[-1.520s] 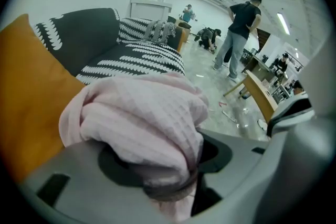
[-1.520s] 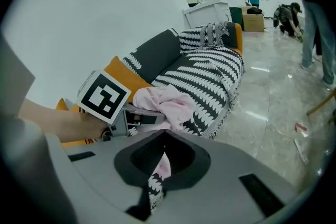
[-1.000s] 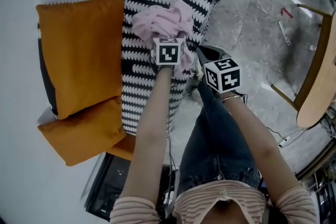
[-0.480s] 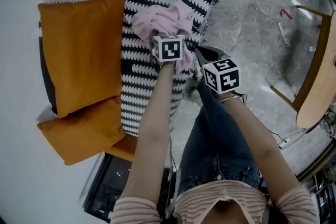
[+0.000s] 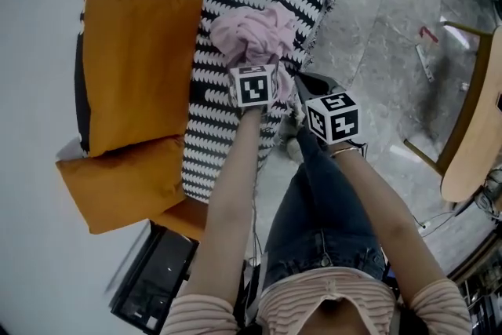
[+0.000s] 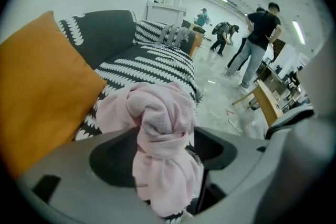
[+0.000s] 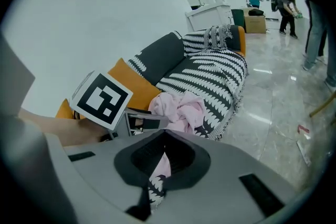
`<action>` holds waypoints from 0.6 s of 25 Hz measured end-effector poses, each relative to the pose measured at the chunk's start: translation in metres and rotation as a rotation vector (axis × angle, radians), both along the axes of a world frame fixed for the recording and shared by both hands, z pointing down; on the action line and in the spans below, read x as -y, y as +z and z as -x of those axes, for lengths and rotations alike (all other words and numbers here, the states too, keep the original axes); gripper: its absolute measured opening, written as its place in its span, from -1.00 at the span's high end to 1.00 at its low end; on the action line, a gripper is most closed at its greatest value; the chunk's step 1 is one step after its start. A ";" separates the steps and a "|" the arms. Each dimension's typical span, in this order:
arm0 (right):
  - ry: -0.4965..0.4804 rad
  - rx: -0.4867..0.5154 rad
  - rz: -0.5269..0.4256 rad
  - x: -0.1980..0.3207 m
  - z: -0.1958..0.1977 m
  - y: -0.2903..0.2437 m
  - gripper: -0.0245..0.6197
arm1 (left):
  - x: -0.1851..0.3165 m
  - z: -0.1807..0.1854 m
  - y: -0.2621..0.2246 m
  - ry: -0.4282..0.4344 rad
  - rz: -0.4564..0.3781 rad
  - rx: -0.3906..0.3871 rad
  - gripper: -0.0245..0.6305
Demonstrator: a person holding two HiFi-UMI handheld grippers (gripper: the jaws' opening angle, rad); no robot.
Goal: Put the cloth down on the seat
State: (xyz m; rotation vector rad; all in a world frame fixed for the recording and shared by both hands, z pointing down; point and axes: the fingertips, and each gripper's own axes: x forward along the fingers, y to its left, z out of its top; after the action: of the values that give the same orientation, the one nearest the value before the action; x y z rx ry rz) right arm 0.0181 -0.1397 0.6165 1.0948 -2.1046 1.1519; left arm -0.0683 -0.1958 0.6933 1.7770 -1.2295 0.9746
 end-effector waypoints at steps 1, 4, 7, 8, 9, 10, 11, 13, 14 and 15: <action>-0.005 -0.002 -0.007 -0.004 0.001 -0.004 0.90 | -0.005 0.002 -0.006 -0.012 -0.008 -0.012 -0.09; -0.010 -0.001 -0.027 -0.014 0.001 -0.017 0.90 | -0.017 0.008 -0.024 -0.034 -0.039 -0.044 -0.09; 0.003 0.007 -0.048 -0.021 -0.002 -0.028 0.90 | -0.027 0.008 -0.044 -0.046 -0.077 -0.083 -0.09; 0.010 0.012 -0.054 -0.023 -0.003 -0.032 0.90 | -0.030 0.008 -0.051 -0.054 -0.092 -0.096 -0.09; 0.017 0.018 -0.059 -0.025 -0.003 -0.037 0.90 | -0.033 0.009 -0.058 -0.059 -0.108 -0.105 -0.09; 0.023 0.024 -0.066 -0.028 -0.002 -0.041 0.90 | -0.036 0.010 -0.066 -0.060 -0.128 -0.108 -0.08; 0.025 0.028 -0.075 -0.030 0.000 -0.046 0.90 | -0.039 0.012 -0.075 -0.056 -0.152 -0.102 -0.06; 0.021 0.036 -0.099 -0.034 0.004 -0.057 0.90 | -0.045 0.017 -0.093 -0.048 -0.208 -0.081 0.14; 0.018 0.040 -0.113 -0.036 0.006 -0.063 0.90 | -0.047 0.018 -0.102 -0.046 -0.234 -0.076 0.20; 0.016 0.045 -0.127 -0.037 0.007 -0.068 0.90 | -0.049 0.018 -0.110 -0.045 -0.257 -0.077 0.23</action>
State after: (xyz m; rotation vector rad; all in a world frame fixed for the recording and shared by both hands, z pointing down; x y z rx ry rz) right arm 0.0108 -0.1030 0.5484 1.1545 -2.2342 1.0715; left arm -0.0865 -0.1471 0.5835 1.9546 -1.3890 0.7422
